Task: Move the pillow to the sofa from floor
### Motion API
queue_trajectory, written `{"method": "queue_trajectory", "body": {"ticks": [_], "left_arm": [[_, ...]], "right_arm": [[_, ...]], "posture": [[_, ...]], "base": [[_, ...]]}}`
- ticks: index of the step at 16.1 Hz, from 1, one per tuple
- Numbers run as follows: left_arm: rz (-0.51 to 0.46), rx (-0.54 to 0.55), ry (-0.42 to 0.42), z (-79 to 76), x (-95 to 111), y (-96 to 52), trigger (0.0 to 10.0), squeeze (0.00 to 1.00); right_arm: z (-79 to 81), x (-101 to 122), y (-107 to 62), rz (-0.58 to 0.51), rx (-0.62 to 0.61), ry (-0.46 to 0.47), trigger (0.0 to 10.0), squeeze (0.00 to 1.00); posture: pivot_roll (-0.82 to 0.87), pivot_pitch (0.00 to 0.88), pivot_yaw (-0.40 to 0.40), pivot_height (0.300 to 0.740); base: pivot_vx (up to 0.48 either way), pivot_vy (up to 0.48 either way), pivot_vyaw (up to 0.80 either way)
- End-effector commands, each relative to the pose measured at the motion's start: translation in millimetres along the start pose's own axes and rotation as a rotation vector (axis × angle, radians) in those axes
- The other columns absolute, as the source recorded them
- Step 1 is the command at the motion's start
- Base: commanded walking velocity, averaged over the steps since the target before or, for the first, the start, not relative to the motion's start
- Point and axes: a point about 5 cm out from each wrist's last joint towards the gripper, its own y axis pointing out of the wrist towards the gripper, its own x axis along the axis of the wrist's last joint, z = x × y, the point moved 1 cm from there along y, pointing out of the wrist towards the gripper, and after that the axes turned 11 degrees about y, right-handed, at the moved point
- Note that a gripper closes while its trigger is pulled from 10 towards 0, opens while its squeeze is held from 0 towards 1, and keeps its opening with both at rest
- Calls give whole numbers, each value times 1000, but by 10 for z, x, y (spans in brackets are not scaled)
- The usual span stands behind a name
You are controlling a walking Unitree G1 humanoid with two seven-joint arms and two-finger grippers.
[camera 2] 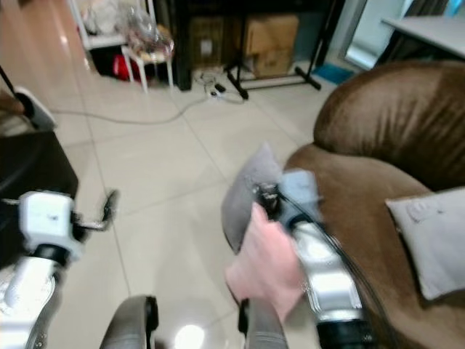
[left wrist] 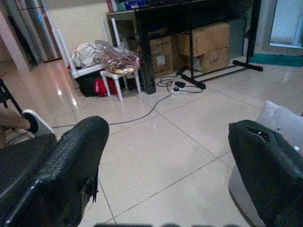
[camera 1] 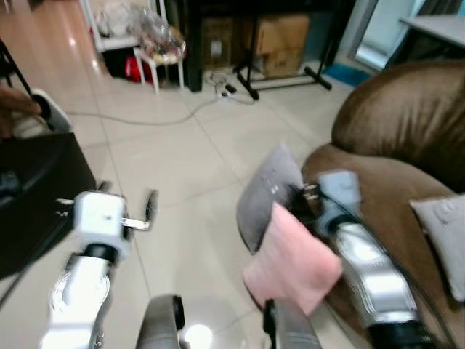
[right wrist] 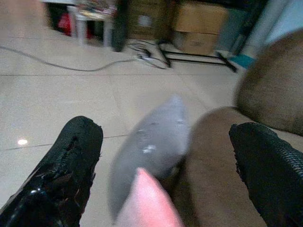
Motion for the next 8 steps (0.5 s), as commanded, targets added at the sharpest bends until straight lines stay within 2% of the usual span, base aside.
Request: {"method": "queue_trajectory", "body": {"ticks": [1,2,3,8], "left_arm": [[9,26,23,92,-20,-18,10000,980],[9,26,23,92,-20,-18,10000,980],[8,24,24,92,-20,-14,10000,980],[2,18,30,81,-13,-1,10000,953]], "right_arm": [[135,42,33,-5,34,0,10000,969],[135,41,33,-4,33,0,10000,969],[138,37,38,0,30,-1,10000,0],[128,36,45,5,29,9,10000,0]], "posture": [[-22,0,-43,577],[-21,0,-45,577],[-22,0,-45,577],[-19,0,-49,577]], "base": [[390,0,0],[390,0,0],[394,0,0],[379,0,0]]}}
